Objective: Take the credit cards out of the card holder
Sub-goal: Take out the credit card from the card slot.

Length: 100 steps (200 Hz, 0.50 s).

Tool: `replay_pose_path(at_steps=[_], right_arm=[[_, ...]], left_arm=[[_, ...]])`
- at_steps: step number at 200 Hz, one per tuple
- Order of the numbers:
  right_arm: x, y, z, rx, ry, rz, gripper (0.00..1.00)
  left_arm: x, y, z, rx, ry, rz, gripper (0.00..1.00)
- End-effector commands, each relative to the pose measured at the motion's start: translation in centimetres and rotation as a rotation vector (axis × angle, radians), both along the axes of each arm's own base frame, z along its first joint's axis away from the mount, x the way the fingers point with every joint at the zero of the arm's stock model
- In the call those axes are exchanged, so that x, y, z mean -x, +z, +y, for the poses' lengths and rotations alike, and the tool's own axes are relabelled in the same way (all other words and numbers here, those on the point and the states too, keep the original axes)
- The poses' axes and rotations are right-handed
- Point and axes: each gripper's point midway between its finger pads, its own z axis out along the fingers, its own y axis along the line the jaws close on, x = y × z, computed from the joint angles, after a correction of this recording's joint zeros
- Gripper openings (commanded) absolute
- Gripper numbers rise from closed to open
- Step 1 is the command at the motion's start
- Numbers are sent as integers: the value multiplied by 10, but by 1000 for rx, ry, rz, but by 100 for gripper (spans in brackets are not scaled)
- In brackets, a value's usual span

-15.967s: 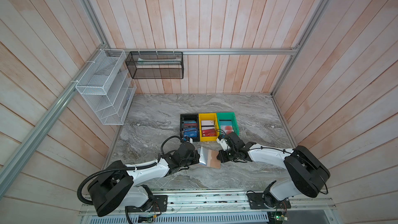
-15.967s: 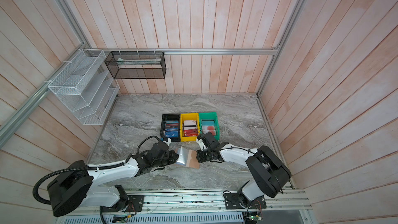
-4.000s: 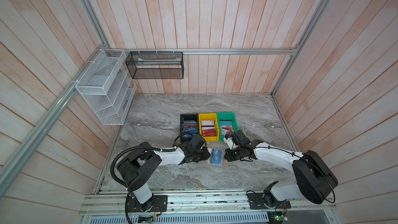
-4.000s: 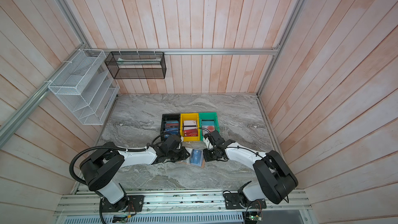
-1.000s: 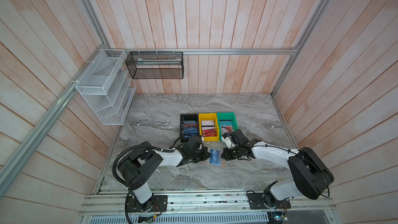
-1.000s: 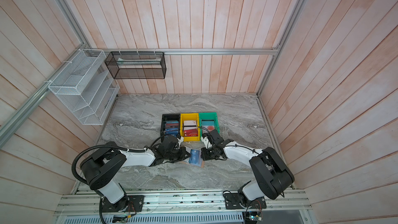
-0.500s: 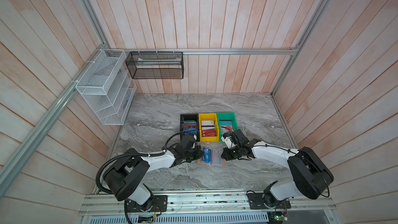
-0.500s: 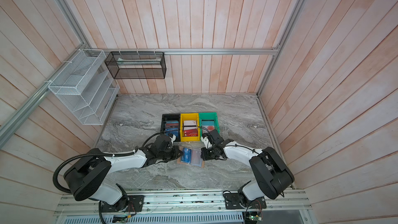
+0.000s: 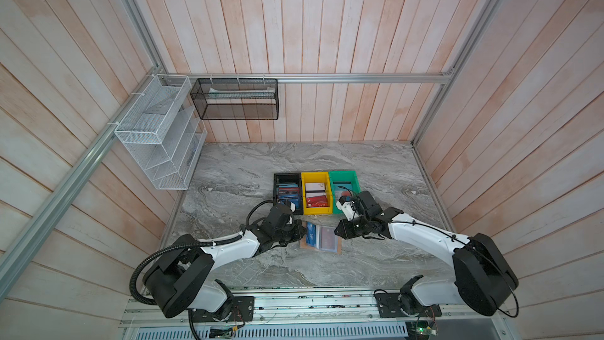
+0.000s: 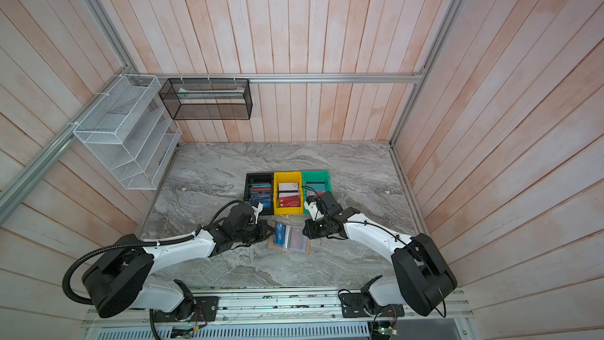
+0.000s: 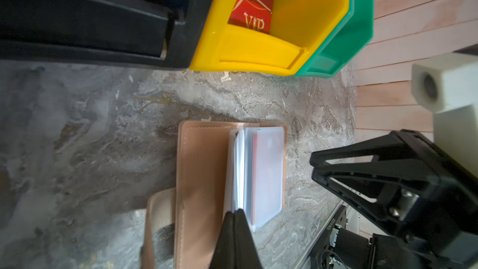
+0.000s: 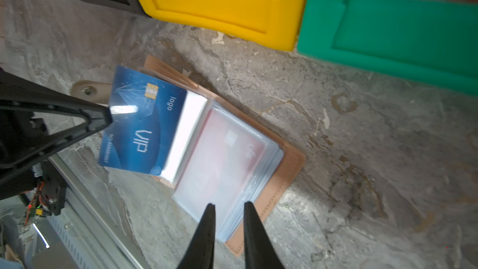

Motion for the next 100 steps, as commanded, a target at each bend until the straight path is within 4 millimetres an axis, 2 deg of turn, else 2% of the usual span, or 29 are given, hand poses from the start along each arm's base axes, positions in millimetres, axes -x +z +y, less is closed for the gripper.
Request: replay_pose_path(at_steps=[1, 50, 100], right_arm=[[2, 16, 10, -71, 36, -3, 26], [10, 29, 26, -198, 97, 15, 32], [14, 32, 29, -292, 113, 33, 36]], left_arm=[[-1, 16, -6, 61, -22, -34, 0], [3, 48, -13, 199, -58, -74, 0], [9, 62, -18, 302, -86, -93, 0]])
